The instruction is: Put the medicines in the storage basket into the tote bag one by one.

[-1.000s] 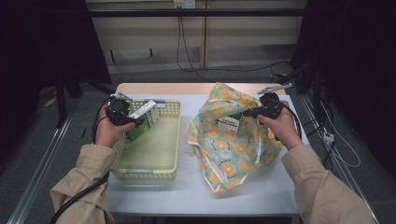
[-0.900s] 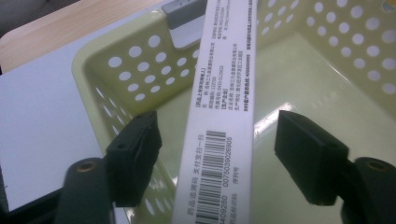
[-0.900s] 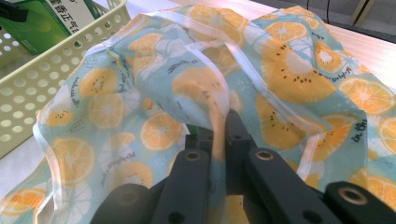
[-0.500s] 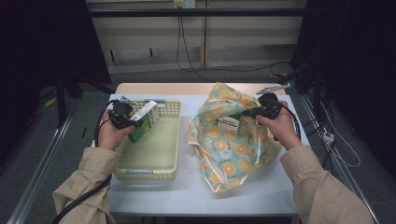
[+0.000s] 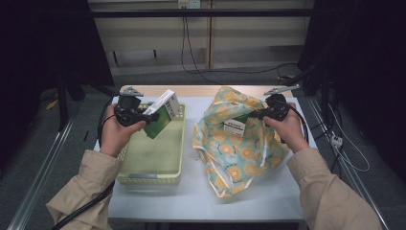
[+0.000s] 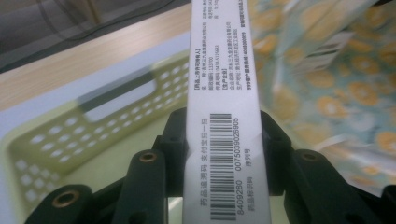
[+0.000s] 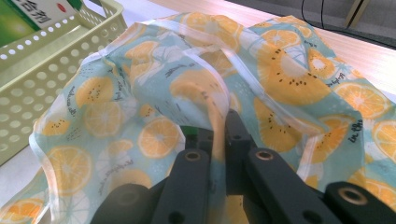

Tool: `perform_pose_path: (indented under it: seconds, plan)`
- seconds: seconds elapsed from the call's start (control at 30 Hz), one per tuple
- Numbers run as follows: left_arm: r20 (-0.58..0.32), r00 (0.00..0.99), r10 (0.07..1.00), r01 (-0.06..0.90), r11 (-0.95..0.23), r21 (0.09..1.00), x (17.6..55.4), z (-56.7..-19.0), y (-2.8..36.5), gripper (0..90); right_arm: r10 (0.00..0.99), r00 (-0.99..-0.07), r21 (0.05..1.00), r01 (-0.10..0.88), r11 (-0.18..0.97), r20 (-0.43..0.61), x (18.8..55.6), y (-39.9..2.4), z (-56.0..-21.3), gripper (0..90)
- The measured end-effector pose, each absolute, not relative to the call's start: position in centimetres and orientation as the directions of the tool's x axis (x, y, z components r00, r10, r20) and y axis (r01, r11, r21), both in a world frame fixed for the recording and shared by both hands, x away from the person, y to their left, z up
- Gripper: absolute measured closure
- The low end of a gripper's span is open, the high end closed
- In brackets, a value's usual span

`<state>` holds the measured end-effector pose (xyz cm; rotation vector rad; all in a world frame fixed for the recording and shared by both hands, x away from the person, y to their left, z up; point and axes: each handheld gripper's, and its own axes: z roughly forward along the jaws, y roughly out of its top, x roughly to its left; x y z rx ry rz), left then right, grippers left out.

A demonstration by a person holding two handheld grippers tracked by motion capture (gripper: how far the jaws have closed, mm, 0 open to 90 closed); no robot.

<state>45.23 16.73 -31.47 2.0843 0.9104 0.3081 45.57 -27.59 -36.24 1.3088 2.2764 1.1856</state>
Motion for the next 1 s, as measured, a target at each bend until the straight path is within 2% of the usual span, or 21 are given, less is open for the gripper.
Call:
perform_pose_path:
  seconds: [0.37, 0.53, 1.0]
  plan:
    - [-0.120, 0.817, 0.564, 0.418, -0.437, 0.797, 42.7, -30.7, 10.7, 62.6, 0.815, -0.559, 0.763, 0.591, 0.261, 0.154, 45.5, -27.7, -35.6, 88.7]
    - [-0.102, 0.855, 0.509, 0.379, -0.478, 0.792, 41.5, -31.4, 7.7, 62.6, 0.813, -0.562, 0.767, 0.586, 0.263, 0.151, 45.3, -27.8, -35.4, 88.8]
    - [-0.133, 0.897, 0.421, 0.358, -0.519, 0.776, 40.4, -34.5, 1.0, 62.6, 0.811, -0.569, 0.774, 0.571, 0.272, 0.136, 45.0, -27.6, -34.5, 88.7]
